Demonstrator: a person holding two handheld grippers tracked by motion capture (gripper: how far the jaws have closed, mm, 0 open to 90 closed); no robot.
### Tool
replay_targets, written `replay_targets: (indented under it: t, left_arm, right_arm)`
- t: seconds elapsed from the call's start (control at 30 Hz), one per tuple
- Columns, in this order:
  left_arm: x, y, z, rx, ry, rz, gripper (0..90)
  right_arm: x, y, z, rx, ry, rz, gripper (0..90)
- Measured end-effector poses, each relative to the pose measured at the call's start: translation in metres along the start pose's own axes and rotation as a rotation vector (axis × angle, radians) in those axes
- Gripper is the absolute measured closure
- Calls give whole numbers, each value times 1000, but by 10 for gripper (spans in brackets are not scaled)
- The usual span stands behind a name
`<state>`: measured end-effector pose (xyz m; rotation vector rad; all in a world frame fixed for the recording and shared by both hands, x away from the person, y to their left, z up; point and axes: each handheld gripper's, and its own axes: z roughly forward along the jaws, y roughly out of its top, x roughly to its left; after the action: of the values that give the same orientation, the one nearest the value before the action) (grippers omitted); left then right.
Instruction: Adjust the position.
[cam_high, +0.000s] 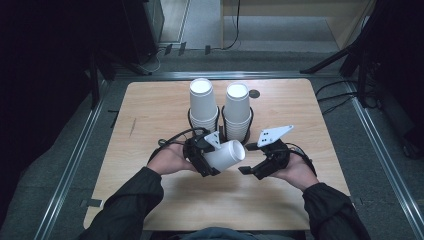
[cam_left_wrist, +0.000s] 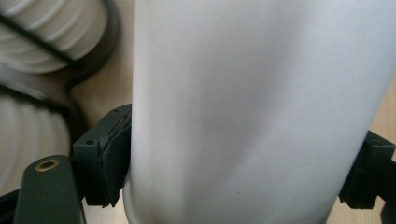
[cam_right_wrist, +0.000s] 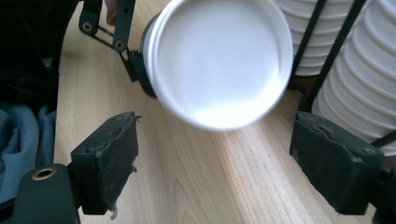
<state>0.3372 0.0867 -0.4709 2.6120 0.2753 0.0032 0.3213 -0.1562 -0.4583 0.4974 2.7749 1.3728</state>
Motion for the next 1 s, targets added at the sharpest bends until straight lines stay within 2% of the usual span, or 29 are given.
replay_targets:
  t: [0.03,0.2,0.27,0.3,0.33,0.4,0.43,0.5,0.57,0.63,0.67,0.7,0.73,0.83,0.9,0.93,1.0]
  left_arm:
    - [-2,3,4,13,-13,19,146]
    - [-7,7,10,29,-34,47,146]
    - [-10,8,12,20,-67,67,144]
    - [-10,8,12,20,-67,67,143]
    - [-12,9,12,15,-80,90,142]
    - [-13,9,12,10,-87,90,139]
    - [-13,9,12,21,-88,95,136]
    - [-13,8,13,22,-95,98,122]
    - [-12,8,12,16,-104,95,105]
    - [-12,6,9,-33,-82,67,83]
    - [-12,6,9,-33,-82,67,65]
    - [-10,5,5,-65,-93,32,24]
    - [-10,5,5,-65,-93,32,0]
    - [-7,3,-2,-112,-80,-2,0]
    - [-6,2,-4,-115,-84,-5,0]
    - [-4,-1,-8,-137,-85,-14,0]
    - [-2,-2,-10,-147,-75,-14,0]
  right_arm:
    - [0,1,2,2,17,4,160]
    - [3,5,8,7,28,-10,152]
    - [5,7,13,27,44,-14,147]
    - [5,7,13,27,44,-14,147]
    - [8,9,17,41,76,-26,146]
    - [11,10,21,68,84,-53,175]
    - [12,11,23,79,91,-66,232]
    - [16,12,23,87,90,-77,236]
    - [16,13,23,86,93,-73,236]
    - [15,14,21,75,87,-74,235]
    - [15,14,19,69,83,-73,235]
    - [14,14,18,66,82,-71,235]
    - [14,14,18,66,82,-71,235]
    - [11,13,12,57,76,-61,234]
    - [10,13,10,46,66,-54,233]
    - [10,12,8,43,59,-51,233]
    - [9,12,6,36,48,-50,233]
